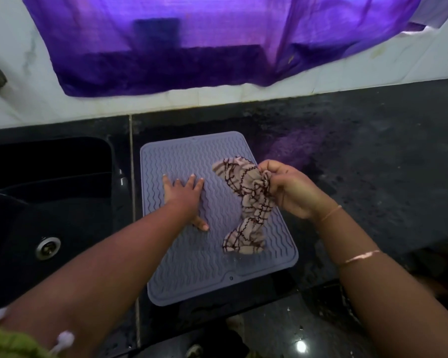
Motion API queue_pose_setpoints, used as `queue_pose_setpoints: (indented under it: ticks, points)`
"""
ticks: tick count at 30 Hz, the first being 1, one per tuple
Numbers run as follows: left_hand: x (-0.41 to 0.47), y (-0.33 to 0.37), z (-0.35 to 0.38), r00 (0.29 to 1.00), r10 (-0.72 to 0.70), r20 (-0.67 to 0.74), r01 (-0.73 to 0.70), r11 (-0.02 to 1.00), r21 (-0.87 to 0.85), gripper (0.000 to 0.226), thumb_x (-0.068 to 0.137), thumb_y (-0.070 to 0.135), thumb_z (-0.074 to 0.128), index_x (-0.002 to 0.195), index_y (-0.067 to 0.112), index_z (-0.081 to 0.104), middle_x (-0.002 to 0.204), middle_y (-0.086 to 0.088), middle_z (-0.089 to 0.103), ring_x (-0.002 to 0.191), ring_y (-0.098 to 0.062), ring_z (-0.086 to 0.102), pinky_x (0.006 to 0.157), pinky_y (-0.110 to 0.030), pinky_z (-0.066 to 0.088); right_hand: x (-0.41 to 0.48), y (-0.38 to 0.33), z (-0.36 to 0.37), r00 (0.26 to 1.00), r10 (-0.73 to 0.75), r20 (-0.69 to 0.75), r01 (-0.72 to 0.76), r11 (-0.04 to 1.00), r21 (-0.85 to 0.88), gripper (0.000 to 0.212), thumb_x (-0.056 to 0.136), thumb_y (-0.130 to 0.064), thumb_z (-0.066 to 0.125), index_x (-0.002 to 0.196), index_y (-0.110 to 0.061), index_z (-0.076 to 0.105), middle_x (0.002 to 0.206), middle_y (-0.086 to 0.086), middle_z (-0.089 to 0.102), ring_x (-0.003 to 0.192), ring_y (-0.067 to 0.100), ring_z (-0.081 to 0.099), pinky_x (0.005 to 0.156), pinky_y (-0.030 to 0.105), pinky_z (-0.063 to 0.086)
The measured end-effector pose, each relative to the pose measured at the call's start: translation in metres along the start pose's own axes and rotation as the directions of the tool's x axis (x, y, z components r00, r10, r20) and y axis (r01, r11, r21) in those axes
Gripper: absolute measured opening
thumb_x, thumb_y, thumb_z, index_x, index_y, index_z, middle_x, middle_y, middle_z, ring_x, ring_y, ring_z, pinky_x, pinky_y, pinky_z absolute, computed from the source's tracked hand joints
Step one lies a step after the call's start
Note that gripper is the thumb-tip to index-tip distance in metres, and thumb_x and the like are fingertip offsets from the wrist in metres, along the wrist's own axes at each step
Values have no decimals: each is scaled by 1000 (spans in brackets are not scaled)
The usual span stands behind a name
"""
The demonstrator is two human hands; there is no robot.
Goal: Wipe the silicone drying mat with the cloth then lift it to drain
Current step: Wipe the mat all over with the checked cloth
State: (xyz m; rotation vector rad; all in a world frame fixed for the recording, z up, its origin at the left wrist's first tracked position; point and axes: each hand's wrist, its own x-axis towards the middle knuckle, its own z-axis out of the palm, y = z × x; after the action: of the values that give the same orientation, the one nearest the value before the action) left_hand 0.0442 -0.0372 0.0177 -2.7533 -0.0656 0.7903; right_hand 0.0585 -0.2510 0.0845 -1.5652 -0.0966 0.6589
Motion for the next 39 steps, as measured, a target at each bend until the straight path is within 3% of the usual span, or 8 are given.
queue_pose_setpoints:
  ticks: [4,7,13,18,24,28,32,39]
  points:
    - [3,0,-3,1000,-4,16,3,999,35,135,59,82,59,150,19,-18,160,-4,-11,147,-35,7,113,-63,-1,23,21,-4,793,-259,-552,-47,877,-479,30,83,4,41,102,-15,55,112,9,56,96,18,52,78,29,42]
    - [4,4,-8,1000,-5,30,2,995,101,136,59,83,57,150,17,-19,160,-6,-11,146,-36,10,114,-61,-2,13,44,25,800,-441,-406,64,737,-673,23,90,-15,46,112,-15,53,112,5,54,94,17,55,84,36,51]
    - [10,8,-11,1000,15,8,-17,974,228,141,57,87,54,149,10,-20,158,-11,-19,146,-34,-12,114,-60,-4,19,114,79,920,-344,-189,-133,178,-975,61,85,-46,39,143,-27,33,143,21,39,127,41,40,96,58,35]
    - [16,5,-11,997,75,34,-81,963,258,144,56,89,52,147,5,-23,156,-12,-24,145,-31,-19,113,-59,-10,49,86,51,919,-298,-259,-190,241,-952,70,84,-25,50,147,-22,20,134,16,38,116,38,40,93,47,38]
    - [24,-14,2,987,153,49,-156,984,86,145,52,91,52,143,18,-34,152,-7,-35,142,-31,-28,108,-61,-20,111,13,13,829,-329,-453,-127,677,-725,47,91,-15,39,138,-22,37,121,18,49,110,41,48,87,46,43]
    - [29,-17,3,984,136,116,-138,990,6,145,49,90,56,138,26,-39,143,-12,-47,132,-43,-39,105,-64,-21,158,-15,25,833,-463,-302,-38,498,-867,55,90,-15,45,141,-28,32,132,12,45,115,36,45,89,48,41]
    - [32,-14,3,979,106,174,-101,994,-35,145,49,87,60,134,31,-43,140,-13,-51,130,-47,-39,107,-68,-14,196,11,46,990,-134,38,61,174,-983,66,86,-20,55,142,-42,27,155,7,20,137,40,22,108,62,16]
    - [33,-16,4,979,105,177,-99,994,-43,143,49,87,60,133,33,-43,141,-14,-49,131,-47,-38,107,-68,-13,221,-3,-5,961,-171,-219,-230,-45,-972,62,90,-29,55,144,-31,26,142,12,39,128,36,34,97,56,33]
